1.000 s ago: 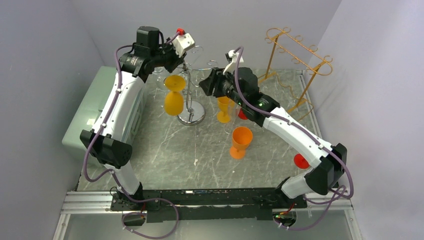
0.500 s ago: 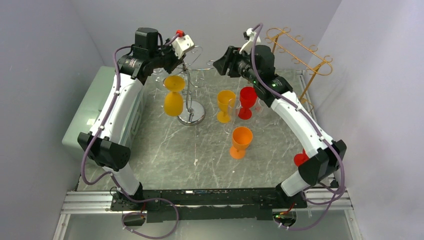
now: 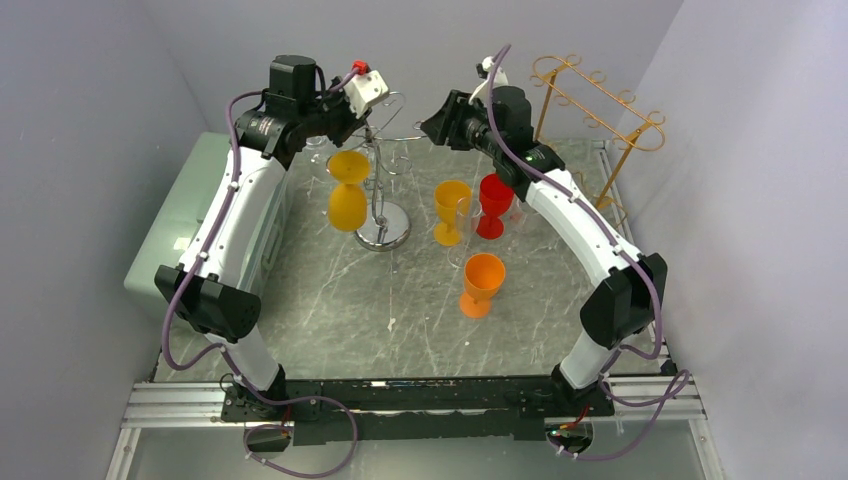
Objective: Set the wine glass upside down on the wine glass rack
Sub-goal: Adjust the wine rack at the center of the board.
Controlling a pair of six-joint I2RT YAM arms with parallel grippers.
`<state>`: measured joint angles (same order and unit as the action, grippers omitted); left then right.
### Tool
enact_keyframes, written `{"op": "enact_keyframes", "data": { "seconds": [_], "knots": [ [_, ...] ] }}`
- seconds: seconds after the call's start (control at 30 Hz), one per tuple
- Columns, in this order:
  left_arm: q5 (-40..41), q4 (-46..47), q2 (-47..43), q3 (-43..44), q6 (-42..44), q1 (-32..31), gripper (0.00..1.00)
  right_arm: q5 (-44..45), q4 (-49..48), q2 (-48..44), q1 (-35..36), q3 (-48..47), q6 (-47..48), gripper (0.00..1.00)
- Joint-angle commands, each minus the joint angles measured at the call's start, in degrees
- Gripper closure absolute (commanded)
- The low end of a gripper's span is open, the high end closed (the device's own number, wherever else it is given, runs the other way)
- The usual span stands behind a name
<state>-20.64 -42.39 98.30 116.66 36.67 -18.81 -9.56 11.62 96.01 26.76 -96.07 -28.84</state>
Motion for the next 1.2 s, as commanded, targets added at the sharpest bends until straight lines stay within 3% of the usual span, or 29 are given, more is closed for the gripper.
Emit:
{"op": "enact_keyframes", "data": {
  "seconds": [0.0,0.5,0.97,1.17],
  "knots": [
    [0.0,2.9,-2.6,-0.2,1.0,-0.3,0.73,-1.6,-5.8,0.7,-0.8,-1.9,-2.8,0.51],
    [1.9,3.9,0.0,1.9,0.7,-0.3,0.74,-3.3,-8.3,-2.3,0.1,4.2,-7.7,0.86],
    [2.0,3.7,3.6,5.9,0.2,-0.3,0.75,8.9,-8.4,-9.0,7.6,11.0,-10.9,0.98],
    [1.6,4.1,4.3,6.1,0.2,-0.5,0.75,14.9,-9.2,-11.4,11.9,14.6,-11.3,0.99]
  ]
}}
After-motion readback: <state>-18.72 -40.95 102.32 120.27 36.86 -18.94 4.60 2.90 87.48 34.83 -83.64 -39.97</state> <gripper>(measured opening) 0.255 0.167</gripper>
